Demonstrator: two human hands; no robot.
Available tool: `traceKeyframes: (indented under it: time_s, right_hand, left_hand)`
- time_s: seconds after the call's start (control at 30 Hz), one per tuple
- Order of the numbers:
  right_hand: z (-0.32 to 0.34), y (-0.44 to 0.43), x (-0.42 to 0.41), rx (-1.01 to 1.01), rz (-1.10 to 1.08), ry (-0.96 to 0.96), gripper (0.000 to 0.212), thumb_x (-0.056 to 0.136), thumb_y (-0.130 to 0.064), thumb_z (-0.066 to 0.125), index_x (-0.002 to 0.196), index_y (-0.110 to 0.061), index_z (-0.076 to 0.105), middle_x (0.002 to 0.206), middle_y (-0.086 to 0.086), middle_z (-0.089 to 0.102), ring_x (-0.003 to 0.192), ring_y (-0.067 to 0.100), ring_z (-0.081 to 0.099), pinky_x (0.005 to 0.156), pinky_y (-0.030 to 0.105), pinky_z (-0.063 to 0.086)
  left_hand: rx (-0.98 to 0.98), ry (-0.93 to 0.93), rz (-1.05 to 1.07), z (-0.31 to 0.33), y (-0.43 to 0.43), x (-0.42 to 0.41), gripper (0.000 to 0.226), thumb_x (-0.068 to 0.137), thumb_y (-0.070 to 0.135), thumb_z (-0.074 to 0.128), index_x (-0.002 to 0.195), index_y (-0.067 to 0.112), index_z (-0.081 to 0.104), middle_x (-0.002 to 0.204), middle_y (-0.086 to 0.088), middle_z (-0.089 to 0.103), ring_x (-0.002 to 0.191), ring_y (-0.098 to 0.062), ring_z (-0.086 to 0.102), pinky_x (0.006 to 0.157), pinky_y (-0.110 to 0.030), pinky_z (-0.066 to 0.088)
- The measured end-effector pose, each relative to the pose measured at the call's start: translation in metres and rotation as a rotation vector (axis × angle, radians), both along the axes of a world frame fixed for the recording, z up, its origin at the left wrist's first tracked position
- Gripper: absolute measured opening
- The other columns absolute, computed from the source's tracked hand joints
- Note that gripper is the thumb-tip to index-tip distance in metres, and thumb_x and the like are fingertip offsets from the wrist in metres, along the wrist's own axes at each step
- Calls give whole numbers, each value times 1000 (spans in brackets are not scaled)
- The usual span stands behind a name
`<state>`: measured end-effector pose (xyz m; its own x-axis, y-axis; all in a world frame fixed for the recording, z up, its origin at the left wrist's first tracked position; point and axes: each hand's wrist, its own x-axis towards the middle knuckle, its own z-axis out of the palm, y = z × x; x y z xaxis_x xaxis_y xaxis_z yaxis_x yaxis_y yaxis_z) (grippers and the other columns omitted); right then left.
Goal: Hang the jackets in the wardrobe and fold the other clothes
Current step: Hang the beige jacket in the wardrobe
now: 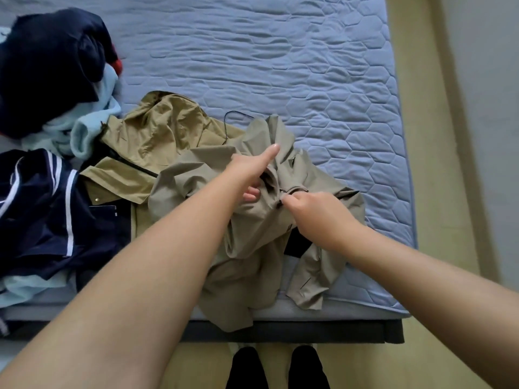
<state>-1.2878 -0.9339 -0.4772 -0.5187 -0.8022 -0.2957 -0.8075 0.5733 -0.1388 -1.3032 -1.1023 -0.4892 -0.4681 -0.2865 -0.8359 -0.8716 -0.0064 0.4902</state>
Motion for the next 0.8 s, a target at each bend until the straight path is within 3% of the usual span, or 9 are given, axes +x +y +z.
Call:
traceKeyframes:
  time_s: [0.1,0.2,0.3,0.37,0.43,0.5,0.6,0.7,0.8]
  right_hand:
    - [0,3,18,-15,16,-54,29,84,-3,43,110,-8,55,99,10,60,86,36,62,60,36,32]
    - [-13,17,32,96,-202,-236,19,89,-17,42,98,-13,59,97,10,63,92,34,62,64,33,36]
    - [-32,17,11,139,-683,-490,26,92,-27,39,95,-10,58,100,16,60,104,35,58,78,36,44]
    - [-55,3,-9,-29,-972,-498,41,88,-37,46,118,-8,51,121,15,56,116,34,52,88,38,43]
    - [-77,-23,-16,-69,-1075,-582,69,84,-47,55,136,-7,34,136,14,49,124,33,48,97,38,41]
    - [-104,-42,-14,-24,-1123,-632,85,78,-53,62,140,-8,26,139,14,47,126,32,47,102,41,41]
    - [-143,-47,-9,107,-1203,-633,73,82,-37,65,139,-6,32,137,12,49,125,30,50,100,35,43]
    - [-164,-30,-4,-28,-1384,-708,47,86,-24,58,126,0,52,127,17,58,115,35,56,93,35,47]
    - [-149,-7,0,-345,-1586,-776,31,83,-12,56,113,-4,58,115,15,61,105,33,59,88,35,51]
  left_hand:
    - [234,-187,158,-11,3,9,24,95,23,55,81,5,50,75,-7,53,62,-15,55,52,-26,51]
    - [342,-222,319,-21,-5,34,32,95,-4,32,67,-1,47,65,-11,50,51,-20,55,56,-27,54]
    - [378,-141,408,-35,-5,61,45,95,0,30,62,1,60,52,-12,61,52,-26,60,45,-30,53]
    - [372,-83,465,-48,-5,75,32,96,13,39,75,9,64,69,-9,65,59,-23,62,58,-32,54]
    - [298,-65,445,-58,-5,87,21,90,26,48,85,13,63,81,-8,65,73,-25,63,76,-38,55]
    - [125,-46,264,-70,-4,99,36,78,47,66,93,14,61,89,-6,66,83,-25,64,81,-40,55]
    - [-169,-12,19,-90,-3,116,38,73,38,77,92,11,57,92,-9,66,86,-27,65,74,-39,55]
    - [-31,-4,407,-99,-15,127,5,81,11,64,81,11,59,84,-14,64,81,-32,66,61,-41,59]
    - [298,31,794,-83,-28,140,5,91,5,53,91,5,58,82,-14,61,70,-24,61,40,-30,54]
